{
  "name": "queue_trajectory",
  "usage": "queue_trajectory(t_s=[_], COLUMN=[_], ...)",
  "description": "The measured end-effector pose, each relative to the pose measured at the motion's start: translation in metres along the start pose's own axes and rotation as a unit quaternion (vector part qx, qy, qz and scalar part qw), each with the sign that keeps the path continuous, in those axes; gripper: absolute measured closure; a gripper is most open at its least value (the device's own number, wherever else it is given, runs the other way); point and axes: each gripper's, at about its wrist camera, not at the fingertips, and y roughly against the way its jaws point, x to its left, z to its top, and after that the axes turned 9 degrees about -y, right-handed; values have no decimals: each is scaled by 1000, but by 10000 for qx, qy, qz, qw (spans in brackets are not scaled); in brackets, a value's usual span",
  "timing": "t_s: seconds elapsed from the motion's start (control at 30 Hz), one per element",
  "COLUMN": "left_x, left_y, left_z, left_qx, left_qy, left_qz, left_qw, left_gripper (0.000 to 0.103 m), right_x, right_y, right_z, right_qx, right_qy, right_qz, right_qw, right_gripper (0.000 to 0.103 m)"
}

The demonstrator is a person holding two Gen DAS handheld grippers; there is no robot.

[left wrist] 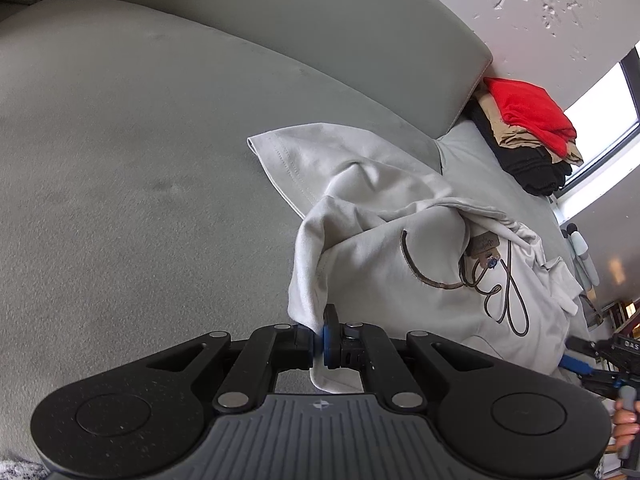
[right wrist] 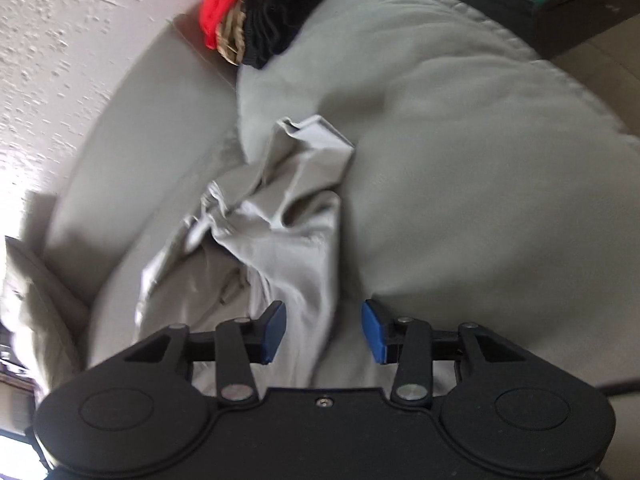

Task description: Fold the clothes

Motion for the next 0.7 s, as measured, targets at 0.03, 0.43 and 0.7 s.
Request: queue_trajectory(t_s=[0.03,0.43,0.7], left_x=[0,5,16], left_y=[0,-5,-20], left_z=[0,-1,2], left_qx=[6,131,72], left_qy=[12,276,823], left_qz=[0,-488,-689], left_qw=[10000,9983,9942], left_gripper=[101,87,85], right_x=[1,4,7], right_y=[-5,-17,-26], right_z=[1,-2,0], right_qx=[2,528,507], right_qy=[141,900,878], right_qz=[62,547,304], right_qw=[9999,9930,9944], right_gripper=[62,80,80])
